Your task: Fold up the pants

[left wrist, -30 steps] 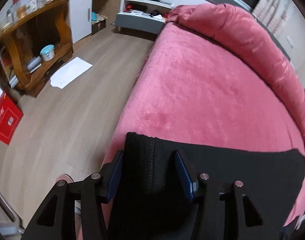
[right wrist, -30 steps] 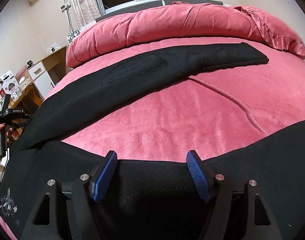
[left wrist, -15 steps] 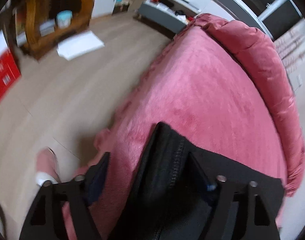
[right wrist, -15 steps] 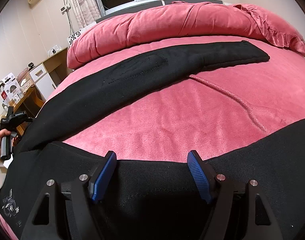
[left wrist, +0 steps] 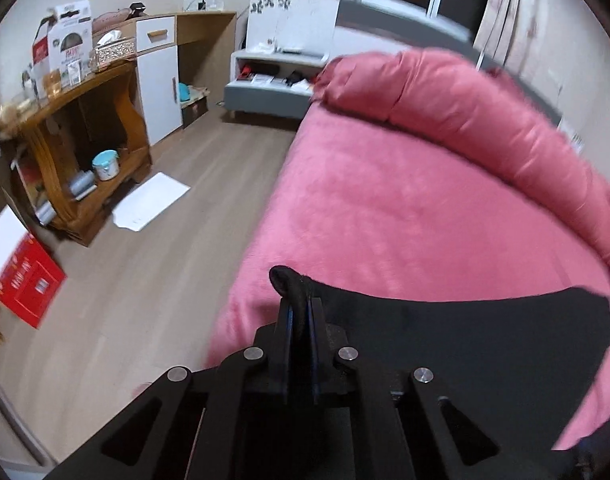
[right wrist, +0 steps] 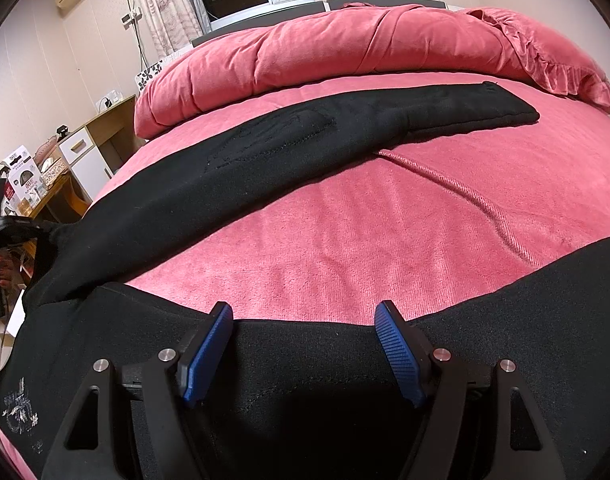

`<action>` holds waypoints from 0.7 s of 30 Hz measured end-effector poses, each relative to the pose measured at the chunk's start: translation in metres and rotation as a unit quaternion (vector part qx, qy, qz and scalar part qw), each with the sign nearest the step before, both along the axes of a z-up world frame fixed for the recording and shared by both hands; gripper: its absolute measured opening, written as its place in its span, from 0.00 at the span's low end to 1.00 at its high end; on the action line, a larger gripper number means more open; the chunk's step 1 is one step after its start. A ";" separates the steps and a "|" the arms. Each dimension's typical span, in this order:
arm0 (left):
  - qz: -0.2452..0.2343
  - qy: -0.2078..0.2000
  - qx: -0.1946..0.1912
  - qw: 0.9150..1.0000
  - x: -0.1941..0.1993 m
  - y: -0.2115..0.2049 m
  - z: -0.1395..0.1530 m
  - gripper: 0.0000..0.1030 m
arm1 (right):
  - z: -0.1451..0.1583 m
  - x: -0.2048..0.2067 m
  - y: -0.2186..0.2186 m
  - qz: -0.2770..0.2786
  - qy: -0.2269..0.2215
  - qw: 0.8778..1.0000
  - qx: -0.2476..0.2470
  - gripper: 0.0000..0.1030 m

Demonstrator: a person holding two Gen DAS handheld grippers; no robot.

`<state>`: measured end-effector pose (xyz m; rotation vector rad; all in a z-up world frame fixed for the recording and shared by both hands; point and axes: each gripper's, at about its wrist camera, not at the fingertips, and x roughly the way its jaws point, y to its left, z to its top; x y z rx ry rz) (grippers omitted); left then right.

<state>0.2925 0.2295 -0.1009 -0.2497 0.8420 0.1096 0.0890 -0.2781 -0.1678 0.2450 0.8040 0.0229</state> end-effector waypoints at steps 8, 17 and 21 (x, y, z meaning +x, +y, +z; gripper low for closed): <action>-0.006 -0.052 -0.067 0.996 -0.087 -0.013 0.026 0.06 | 0.000 -0.001 0.000 0.000 0.001 1.000 -0.006 0.72; -0.012 -0.017 -0.073 0.997 -0.167 -0.037 -0.024 0.06 | 0.000 0.001 0.004 -0.001 0.007 1.000 -0.021 0.72; -0.003 -0.005 -0.056 0.998 -0.176 -0.043 -0.046 0.02 | 0.007 0.010 0.014 0.000 0.039 0.997 -0.060 0.72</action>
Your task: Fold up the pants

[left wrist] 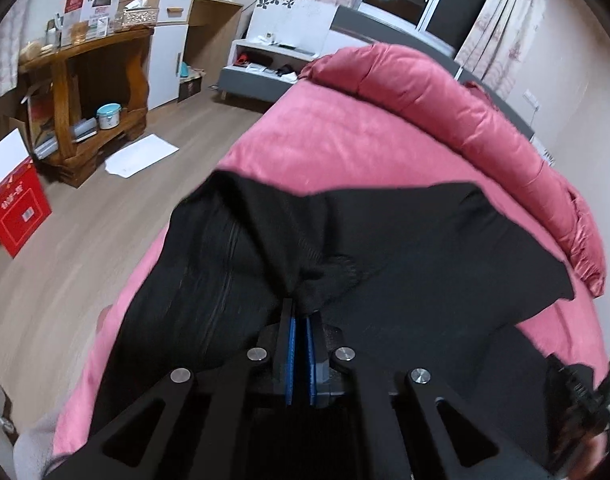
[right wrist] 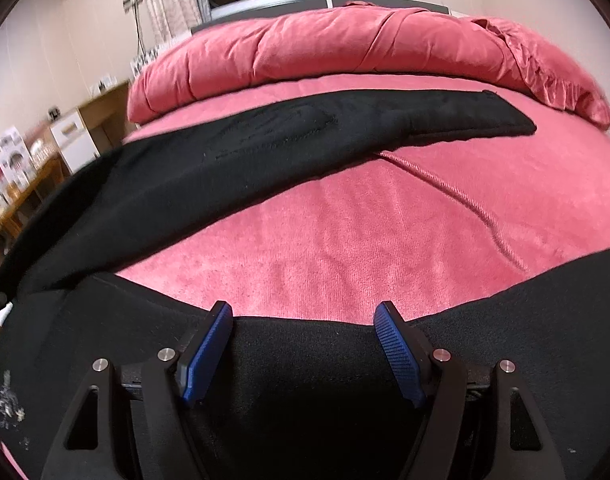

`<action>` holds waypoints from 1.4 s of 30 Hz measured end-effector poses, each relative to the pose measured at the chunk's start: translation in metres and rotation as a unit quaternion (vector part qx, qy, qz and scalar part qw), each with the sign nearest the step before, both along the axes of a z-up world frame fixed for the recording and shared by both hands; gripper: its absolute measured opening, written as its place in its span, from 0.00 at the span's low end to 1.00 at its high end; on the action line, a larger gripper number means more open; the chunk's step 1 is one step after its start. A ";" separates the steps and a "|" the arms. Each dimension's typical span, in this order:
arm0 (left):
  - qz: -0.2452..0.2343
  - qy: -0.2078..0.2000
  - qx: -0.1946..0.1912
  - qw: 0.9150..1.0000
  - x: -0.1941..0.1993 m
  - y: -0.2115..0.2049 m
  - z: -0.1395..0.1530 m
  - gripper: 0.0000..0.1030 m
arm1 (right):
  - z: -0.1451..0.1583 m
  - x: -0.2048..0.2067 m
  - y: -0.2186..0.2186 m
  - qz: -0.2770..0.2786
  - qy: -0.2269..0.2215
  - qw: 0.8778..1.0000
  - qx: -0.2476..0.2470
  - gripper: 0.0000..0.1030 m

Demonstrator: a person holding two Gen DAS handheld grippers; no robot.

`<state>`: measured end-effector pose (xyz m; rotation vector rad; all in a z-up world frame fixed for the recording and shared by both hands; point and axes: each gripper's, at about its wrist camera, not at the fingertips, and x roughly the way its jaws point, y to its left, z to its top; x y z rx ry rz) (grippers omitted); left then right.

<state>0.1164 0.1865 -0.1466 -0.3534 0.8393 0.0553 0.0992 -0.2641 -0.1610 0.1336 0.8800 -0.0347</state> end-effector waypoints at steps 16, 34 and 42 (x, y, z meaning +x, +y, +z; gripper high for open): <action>-0.020 -0.045 -0.009 0.999 0.000 0.001 0.014 0.38 | 0.039 0.164 0.119 0.107 0.103 0.982 0.120 0.72; 0.030 0.064 0.051 0.996 0.203 0.064 -0.011 0.64 | 0.019 0.075 0.116 0.098 0.071 0.987 0.103 0.72; 0.016 0.048 0.066 0.996 0.194 0.052 -0.006 0.08 | 0.020 0.066 0.118 0.094 0.067 0.987 0.109 0.72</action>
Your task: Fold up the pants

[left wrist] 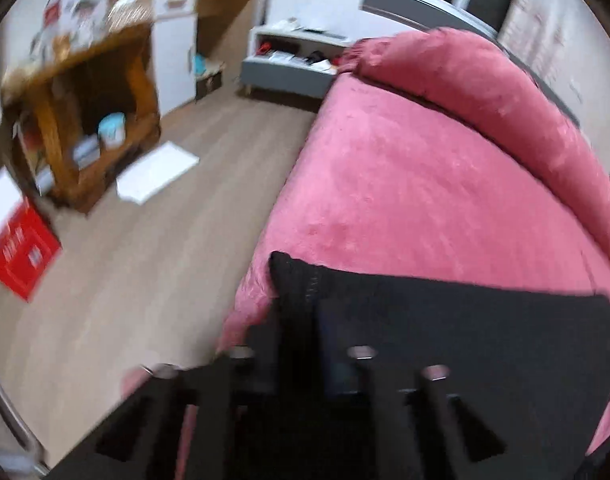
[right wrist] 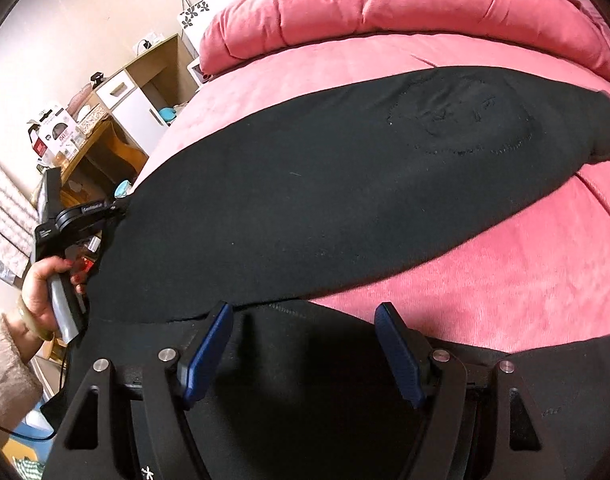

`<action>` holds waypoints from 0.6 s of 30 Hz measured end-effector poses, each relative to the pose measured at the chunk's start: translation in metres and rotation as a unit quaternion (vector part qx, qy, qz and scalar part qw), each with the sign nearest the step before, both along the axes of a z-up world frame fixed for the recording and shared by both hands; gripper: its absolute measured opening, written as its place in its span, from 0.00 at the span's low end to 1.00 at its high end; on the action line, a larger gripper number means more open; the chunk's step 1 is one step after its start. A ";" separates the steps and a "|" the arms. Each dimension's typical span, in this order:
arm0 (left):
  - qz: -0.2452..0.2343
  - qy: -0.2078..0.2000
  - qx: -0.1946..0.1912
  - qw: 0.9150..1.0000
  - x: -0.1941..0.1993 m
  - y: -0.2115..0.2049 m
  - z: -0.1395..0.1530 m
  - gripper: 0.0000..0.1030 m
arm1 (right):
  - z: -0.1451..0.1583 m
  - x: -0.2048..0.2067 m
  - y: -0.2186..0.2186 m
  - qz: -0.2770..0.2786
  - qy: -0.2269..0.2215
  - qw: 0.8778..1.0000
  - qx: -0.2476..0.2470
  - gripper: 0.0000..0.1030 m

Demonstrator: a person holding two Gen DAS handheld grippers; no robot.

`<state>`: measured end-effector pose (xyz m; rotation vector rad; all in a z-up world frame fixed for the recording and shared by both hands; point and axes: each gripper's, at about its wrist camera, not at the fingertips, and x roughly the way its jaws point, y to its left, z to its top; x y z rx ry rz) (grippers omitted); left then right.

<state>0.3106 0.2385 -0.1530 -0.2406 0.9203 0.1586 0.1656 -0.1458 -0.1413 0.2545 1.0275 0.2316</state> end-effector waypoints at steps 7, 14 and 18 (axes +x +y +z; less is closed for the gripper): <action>-0.006 -0.127 -0.052 0.991 -0.084 -0.007 0.068 0.07 | 0.012 -0.007 -0.006 -0.012 -0.013 1.000 0.025 0.71; -0.054 -0.144 -0.055 0.987 -0.187 -0.038 0.075 0.07 | 0.040 0.003 -0.011 -0.019 -0.033 0.998 0.045 0.71; -0.065 -0.118 -0.064 0.989 -0.230 -0.061 0.047 0.06 | 0.055 0.024 -0.007 -0.021 -0.030 0.998 0.060 0.72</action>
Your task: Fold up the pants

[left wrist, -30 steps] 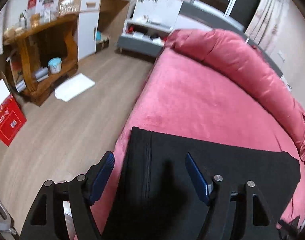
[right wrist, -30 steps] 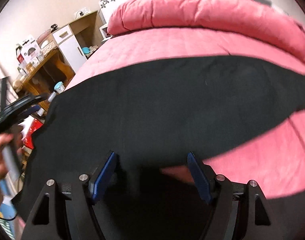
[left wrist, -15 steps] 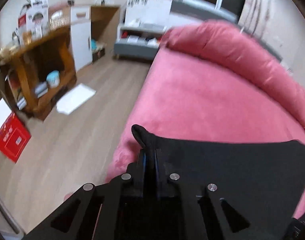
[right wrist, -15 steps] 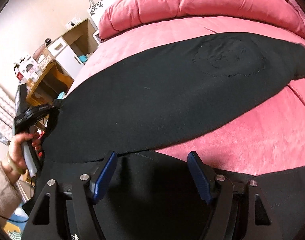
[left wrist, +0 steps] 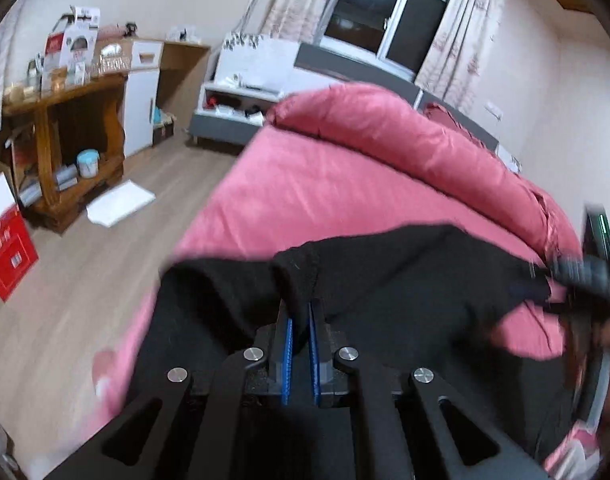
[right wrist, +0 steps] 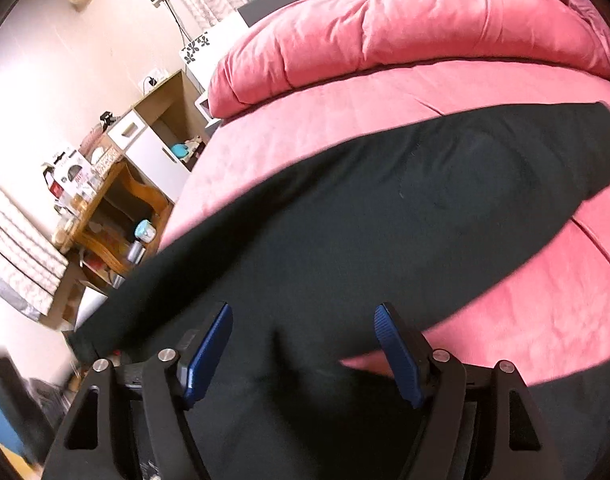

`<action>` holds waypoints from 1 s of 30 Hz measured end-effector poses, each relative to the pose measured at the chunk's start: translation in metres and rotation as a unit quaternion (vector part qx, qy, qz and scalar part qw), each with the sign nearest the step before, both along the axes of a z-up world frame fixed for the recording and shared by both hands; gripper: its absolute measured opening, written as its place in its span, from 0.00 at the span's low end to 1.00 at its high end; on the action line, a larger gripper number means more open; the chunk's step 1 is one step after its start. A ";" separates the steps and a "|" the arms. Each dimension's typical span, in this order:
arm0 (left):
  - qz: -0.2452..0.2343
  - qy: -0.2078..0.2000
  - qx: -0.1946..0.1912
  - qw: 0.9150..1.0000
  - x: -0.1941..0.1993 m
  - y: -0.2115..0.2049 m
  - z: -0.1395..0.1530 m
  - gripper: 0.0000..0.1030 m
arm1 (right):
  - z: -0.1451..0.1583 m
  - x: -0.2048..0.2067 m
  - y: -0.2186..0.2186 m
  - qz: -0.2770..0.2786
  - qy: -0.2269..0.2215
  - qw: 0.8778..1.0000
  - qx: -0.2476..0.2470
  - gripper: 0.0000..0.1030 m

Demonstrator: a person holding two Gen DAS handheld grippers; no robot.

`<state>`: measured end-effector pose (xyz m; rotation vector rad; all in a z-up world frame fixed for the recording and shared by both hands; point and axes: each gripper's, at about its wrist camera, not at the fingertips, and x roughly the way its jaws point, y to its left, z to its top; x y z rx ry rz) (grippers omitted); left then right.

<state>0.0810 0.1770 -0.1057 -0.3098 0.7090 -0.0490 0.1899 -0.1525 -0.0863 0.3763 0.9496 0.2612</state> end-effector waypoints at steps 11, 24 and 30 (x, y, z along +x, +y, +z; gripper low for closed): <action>-0.015 0.018 0.025 0.999 -0.025 -0.017 -0.023 0.06 | -0.008 0.105 0.012 -0.066 0.070 0.995 0.030 0.72; 0.046 -0.032 -0.076 0.996 -0.035 0.038 0.027 0.06 | 0.033 0.030 -0.008 0.011 -0.026 0.998 0.058 0.10; 0.049 0.011 -0.156 0.986 -0.063 0.057 0.001 0.06 | 0.008 -0.070 -0.030 -0.014 -0.022 0.995 0.100 0.10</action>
